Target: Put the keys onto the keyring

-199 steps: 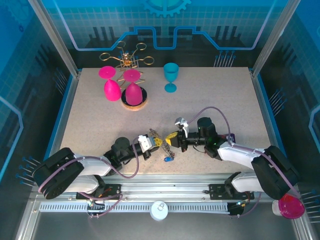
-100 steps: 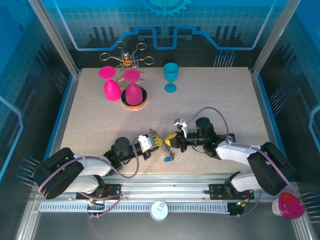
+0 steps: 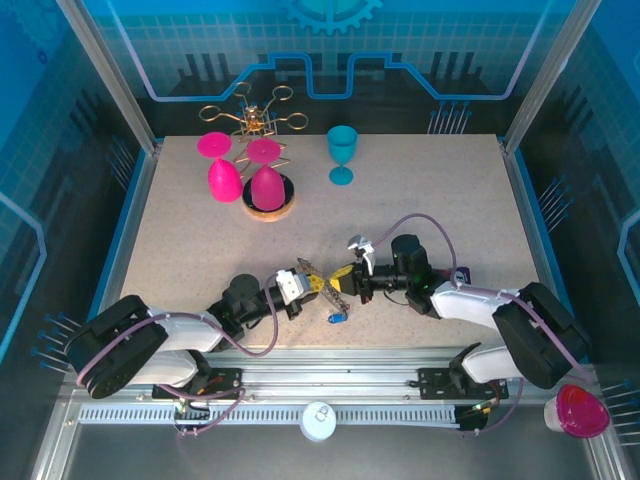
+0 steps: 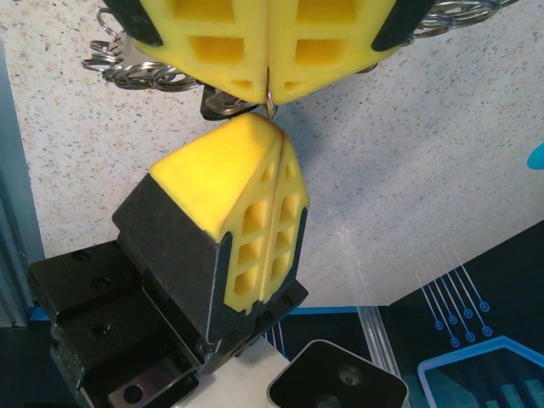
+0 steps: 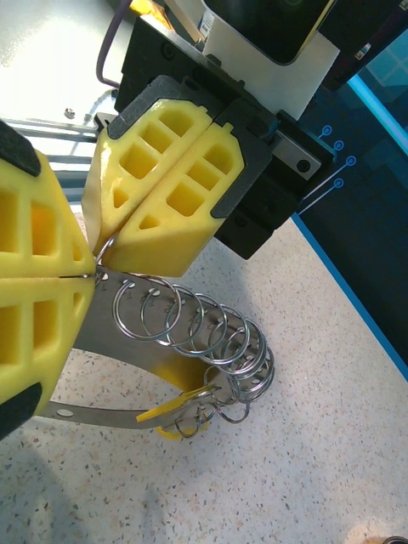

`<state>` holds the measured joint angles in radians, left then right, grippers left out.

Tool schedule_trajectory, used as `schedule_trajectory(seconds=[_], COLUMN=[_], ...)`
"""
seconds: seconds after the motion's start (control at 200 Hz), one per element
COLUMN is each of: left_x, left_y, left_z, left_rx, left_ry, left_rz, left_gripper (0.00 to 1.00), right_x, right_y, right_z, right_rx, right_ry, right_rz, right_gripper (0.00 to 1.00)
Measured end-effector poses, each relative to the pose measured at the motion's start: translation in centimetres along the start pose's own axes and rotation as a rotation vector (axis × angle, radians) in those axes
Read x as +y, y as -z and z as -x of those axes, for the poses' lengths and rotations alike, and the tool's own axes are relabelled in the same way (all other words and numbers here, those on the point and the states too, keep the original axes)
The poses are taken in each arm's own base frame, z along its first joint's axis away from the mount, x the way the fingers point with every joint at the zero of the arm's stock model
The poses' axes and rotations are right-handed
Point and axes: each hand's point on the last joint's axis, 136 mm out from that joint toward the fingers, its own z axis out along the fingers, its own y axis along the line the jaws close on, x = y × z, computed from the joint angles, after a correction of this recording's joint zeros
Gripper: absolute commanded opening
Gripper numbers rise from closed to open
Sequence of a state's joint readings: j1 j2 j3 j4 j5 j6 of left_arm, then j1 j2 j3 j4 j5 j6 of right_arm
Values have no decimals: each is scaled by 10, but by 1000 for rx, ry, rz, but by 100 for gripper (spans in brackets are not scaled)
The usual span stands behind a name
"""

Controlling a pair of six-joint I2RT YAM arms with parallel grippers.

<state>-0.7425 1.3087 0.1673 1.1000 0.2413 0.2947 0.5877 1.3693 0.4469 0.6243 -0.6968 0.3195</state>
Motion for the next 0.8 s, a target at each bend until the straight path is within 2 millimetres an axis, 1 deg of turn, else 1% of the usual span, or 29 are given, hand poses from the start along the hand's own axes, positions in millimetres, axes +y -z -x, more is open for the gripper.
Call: schedule_trajectory(seconds=[0.575, 0.8], left_x=[1, 2], left_y=[0, 0], left_z=[-1, -1], left_rx=[3, 6], left_ry=[0, 1], left_rz=[5, 12], left_gripper=[0, 0], right_x=[0, -5], right_y=[0, -3], right_z=[5, 6], right_rx=[-21, -19], right_ry=[-5, -17], right_rz=[3, -7], right_gripper=[0, 0])
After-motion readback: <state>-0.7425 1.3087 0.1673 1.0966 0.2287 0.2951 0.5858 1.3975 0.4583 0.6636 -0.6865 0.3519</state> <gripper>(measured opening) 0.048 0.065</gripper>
